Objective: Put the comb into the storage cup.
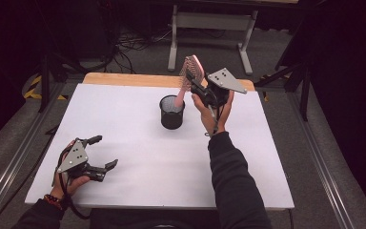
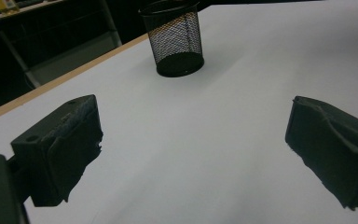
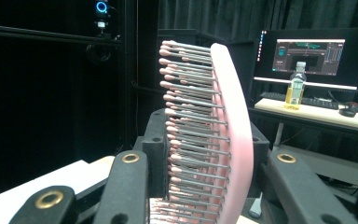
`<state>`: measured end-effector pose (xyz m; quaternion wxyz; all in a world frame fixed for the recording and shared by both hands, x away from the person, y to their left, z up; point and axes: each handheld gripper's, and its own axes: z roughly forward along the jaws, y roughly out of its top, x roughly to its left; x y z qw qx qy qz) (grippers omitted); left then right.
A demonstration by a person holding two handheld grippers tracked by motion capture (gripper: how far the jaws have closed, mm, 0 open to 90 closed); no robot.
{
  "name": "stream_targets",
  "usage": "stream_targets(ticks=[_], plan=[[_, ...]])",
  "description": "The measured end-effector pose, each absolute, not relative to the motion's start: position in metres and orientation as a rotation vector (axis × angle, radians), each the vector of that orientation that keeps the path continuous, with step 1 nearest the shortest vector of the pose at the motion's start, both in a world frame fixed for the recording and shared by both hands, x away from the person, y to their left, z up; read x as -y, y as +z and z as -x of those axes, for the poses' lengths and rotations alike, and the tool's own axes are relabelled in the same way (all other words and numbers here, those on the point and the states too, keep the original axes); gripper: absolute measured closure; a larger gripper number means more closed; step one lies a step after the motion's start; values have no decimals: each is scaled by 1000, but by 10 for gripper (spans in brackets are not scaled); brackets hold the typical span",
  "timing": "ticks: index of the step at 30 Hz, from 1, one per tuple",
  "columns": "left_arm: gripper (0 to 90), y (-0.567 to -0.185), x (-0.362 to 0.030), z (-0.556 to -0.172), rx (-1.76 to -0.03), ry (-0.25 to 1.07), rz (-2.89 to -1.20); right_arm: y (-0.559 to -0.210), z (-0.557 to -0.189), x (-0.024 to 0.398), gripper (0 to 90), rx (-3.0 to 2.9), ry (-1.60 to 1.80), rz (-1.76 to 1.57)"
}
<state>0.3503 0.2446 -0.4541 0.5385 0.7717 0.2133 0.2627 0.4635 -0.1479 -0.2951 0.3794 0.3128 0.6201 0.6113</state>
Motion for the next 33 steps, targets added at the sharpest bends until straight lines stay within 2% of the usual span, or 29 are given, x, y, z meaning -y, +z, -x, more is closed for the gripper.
stream_targets(ticks=[33], plan=[[54, -454, -245, -349, -502, 628, -1836, -349, -477, 128, 642, -1681, 1588, -897]])
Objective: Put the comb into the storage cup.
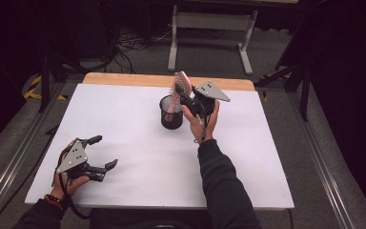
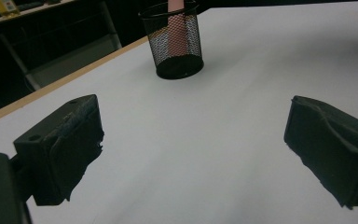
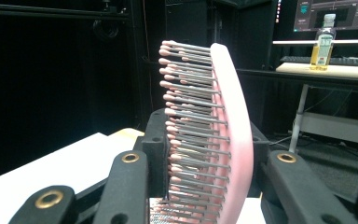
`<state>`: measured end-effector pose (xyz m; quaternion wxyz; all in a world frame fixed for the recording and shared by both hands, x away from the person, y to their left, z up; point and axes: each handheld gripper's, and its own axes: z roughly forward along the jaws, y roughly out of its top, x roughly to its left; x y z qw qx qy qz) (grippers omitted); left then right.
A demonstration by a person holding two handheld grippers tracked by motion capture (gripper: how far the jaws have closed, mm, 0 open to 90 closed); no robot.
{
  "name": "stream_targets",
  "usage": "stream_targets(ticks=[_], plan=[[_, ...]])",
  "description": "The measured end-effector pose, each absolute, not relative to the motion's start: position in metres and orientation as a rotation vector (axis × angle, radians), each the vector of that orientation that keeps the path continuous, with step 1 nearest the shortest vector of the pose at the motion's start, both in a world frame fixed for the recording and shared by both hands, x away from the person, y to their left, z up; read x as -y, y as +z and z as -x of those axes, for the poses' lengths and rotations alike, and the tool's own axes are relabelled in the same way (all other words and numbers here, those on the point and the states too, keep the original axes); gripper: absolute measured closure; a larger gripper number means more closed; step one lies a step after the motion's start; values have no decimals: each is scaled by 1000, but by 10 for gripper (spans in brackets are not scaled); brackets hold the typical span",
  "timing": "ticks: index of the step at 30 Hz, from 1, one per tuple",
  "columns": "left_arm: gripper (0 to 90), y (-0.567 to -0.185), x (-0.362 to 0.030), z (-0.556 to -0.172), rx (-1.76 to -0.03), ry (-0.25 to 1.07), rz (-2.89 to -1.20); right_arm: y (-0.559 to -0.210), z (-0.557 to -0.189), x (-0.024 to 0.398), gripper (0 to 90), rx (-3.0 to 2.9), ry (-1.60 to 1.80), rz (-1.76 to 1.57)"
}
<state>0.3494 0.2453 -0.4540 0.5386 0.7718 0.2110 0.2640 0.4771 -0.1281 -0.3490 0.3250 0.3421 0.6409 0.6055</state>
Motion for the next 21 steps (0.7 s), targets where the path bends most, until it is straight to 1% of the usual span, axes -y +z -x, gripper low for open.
stream_targets(ticks=[12, 21], plan=[[58, -455, -244, -349, -498, 623, -1842, -367, -478, 132, 641, -1683, 1626, -949], [58, -455, -244, -349, -498, 627, -1843, -371, -477, 134, 639, -1685, 1626, -951]])
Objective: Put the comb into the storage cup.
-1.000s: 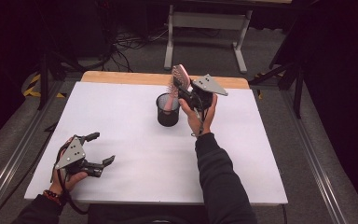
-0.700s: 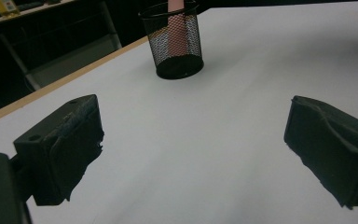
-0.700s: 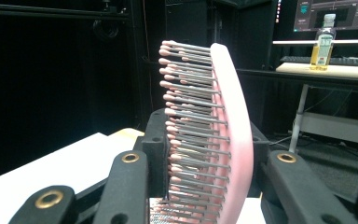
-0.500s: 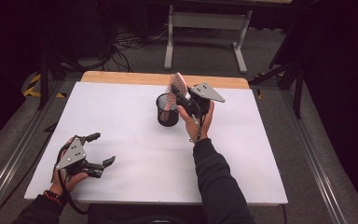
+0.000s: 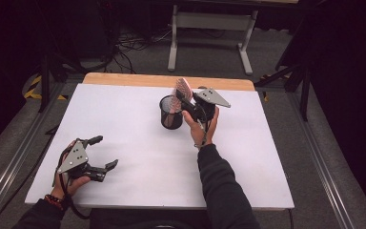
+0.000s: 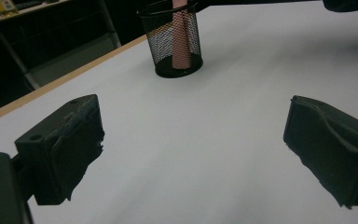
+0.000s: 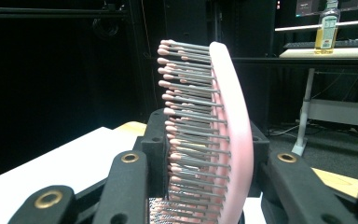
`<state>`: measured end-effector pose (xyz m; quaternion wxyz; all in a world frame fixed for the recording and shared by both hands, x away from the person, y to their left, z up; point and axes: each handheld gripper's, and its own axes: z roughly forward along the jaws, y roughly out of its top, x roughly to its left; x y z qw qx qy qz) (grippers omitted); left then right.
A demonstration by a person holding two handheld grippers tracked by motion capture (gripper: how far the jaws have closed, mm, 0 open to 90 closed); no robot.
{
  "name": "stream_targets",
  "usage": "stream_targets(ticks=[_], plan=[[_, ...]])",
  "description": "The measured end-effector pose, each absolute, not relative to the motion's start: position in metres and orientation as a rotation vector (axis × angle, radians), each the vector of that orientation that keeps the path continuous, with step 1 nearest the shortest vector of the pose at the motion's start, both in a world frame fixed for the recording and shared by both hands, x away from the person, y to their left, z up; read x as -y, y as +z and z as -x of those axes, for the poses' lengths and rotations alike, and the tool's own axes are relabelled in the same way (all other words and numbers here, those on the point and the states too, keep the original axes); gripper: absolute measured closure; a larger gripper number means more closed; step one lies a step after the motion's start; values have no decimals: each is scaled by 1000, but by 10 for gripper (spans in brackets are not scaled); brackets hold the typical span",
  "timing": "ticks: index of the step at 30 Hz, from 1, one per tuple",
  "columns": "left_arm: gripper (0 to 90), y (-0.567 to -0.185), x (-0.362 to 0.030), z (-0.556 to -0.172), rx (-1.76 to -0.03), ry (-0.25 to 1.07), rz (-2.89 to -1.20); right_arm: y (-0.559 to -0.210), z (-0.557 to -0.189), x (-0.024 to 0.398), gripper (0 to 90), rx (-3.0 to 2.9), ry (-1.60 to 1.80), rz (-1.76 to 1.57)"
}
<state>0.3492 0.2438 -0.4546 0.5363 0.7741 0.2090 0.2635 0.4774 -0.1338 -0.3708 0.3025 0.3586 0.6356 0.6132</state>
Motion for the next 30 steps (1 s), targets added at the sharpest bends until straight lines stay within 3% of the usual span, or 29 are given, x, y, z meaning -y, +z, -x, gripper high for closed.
stream_targets(ticks=[21, 30], plan=[[58, -456, -242, -350, -498, 629, -1854, -379, -479, 156, 598, -1665, 1608, -1014], [58, -456, -241, -351, -501, 628, -1857, -380, -480, 161, 542, -1673, 1574, -1036]])
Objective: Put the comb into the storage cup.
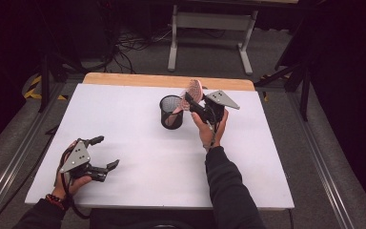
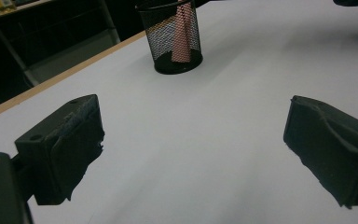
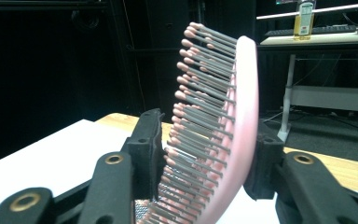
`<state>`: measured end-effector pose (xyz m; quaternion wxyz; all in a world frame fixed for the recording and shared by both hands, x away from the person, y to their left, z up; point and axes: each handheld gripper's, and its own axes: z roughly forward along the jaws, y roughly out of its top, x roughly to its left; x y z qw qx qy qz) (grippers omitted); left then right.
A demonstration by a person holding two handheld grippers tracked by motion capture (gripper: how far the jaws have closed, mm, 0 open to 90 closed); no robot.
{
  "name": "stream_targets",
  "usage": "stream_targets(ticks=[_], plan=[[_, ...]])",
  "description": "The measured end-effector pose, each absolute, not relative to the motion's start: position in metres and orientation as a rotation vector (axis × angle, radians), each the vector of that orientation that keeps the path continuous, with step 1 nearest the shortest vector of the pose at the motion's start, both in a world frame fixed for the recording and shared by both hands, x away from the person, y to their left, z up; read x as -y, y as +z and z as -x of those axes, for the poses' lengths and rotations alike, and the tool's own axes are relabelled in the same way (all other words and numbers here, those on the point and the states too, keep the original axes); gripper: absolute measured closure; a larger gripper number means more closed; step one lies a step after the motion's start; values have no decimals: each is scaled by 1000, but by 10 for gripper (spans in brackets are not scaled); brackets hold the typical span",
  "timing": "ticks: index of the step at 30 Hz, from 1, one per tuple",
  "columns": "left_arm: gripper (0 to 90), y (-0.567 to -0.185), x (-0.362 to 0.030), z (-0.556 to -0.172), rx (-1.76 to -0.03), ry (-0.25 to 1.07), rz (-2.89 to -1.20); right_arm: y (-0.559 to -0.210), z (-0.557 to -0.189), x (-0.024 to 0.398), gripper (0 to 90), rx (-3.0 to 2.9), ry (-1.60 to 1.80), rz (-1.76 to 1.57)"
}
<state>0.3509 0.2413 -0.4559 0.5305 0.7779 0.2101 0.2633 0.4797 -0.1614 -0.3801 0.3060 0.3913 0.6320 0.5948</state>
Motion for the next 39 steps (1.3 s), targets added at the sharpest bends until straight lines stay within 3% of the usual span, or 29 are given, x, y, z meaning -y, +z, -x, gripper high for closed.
stream_targets(ticks=[17, 39], plan=[[58, -456, -240, -351, -502, 626, -1861, -383, -480, 167, 401, -1692, 1541, -1068], [58, -457, -239, -351, -497, 626, -1871, -372, -469, 167, 329, -1711, 1468, -992]])
